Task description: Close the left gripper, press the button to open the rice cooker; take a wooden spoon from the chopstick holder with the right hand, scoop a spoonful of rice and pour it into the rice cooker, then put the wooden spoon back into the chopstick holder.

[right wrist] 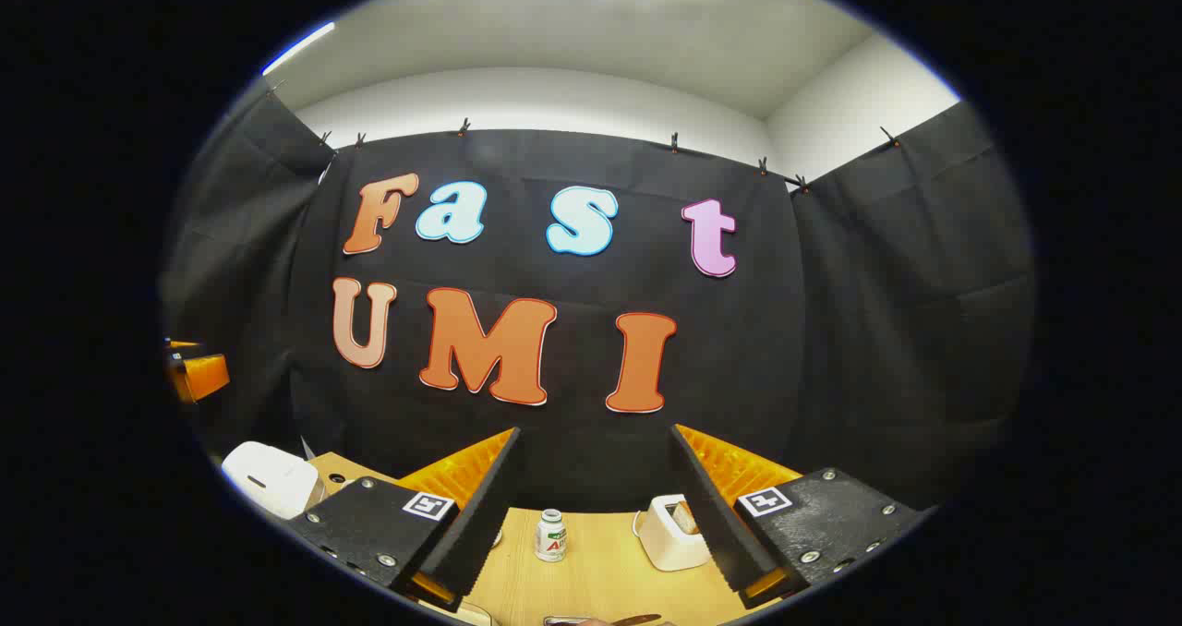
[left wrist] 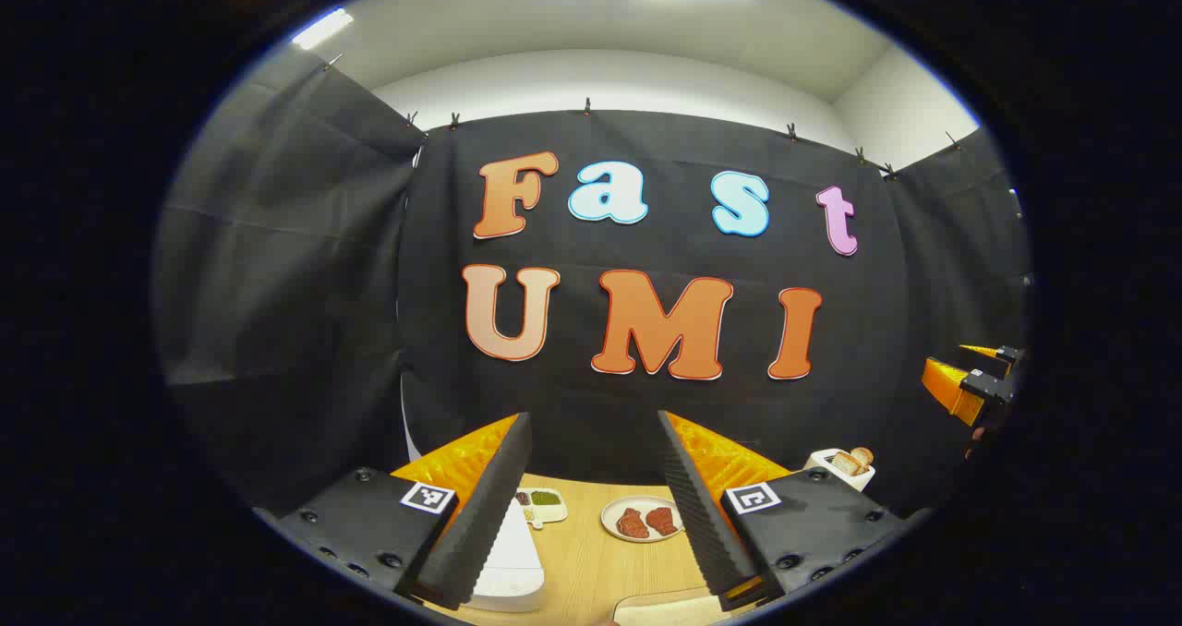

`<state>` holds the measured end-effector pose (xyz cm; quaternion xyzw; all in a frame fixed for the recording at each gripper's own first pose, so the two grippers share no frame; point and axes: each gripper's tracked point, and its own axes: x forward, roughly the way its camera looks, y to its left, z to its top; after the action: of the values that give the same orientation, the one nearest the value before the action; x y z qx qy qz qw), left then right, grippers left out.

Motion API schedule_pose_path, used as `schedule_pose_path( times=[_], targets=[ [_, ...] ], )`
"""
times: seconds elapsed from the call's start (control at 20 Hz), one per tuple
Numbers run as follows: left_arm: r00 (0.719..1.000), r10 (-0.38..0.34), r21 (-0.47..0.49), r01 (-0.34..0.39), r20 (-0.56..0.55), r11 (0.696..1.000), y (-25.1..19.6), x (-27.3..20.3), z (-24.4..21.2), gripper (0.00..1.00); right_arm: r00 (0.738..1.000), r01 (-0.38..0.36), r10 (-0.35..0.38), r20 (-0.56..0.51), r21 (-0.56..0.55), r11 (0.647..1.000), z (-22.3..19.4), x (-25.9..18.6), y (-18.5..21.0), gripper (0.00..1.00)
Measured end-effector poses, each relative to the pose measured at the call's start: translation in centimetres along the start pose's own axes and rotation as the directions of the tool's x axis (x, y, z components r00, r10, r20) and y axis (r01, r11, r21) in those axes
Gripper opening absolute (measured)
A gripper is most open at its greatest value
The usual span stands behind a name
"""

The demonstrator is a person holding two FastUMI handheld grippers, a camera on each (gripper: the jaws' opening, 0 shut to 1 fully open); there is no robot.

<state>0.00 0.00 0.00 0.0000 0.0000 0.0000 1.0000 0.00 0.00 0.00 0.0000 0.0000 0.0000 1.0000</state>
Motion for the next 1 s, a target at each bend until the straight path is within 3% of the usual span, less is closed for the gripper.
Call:
schedule_pose_path(
  times=[0.2,0.5,0.55,0.65,0.8,1.0],
  targets=[
    [1.0,-0.014,0.007,0.014,-0.003,1.0,-0.4,0.7,-0.2,0.91,0.999,-0.02,0.019,-0.027,-0.007,1.0,-0.8,0.6,1.1,0.96],
    [0.999,-0.029,0.025,0.029,0.013,0.999,-0.5,1.6,0.3,0.91,0.998,-0.049,0.049,-0.032,0.0,0.999,-0.2,1.3,2.7,0.96],
    [0.999,-0.03,0.032,0.03,0.011,0.999,-0.4,1.7,0.2,0.92,0.998,-0.05,0.05,-0.036,-0.002,0.999,-0.4,1.6,2.9,1.0],
    [1.0,-0.025,0.035,0.025,0.009,0.999,0.0,2.5,0.4,0.92,0.998,-0.05,0.049,-0.05,-0.004,0.999,-0.6,2.1,3.1,0.96],
    [0.999,-0.015,-0.013,0.016,0.046,1.0,0.7,3.8,2.3,0.91,0.997,-0.043,0.044,-0.056,0.019,0.999,0.4,3.1,3.6,0.96],
    [1.0,0.0,-0.088,-0.001,-0.016,0.996,1.8,5.5,1.3,0.92,1.0,-0.016,0.017,-0.023,0.022,1.0,1.7,3.6,3.3,0.93]
  ],
)
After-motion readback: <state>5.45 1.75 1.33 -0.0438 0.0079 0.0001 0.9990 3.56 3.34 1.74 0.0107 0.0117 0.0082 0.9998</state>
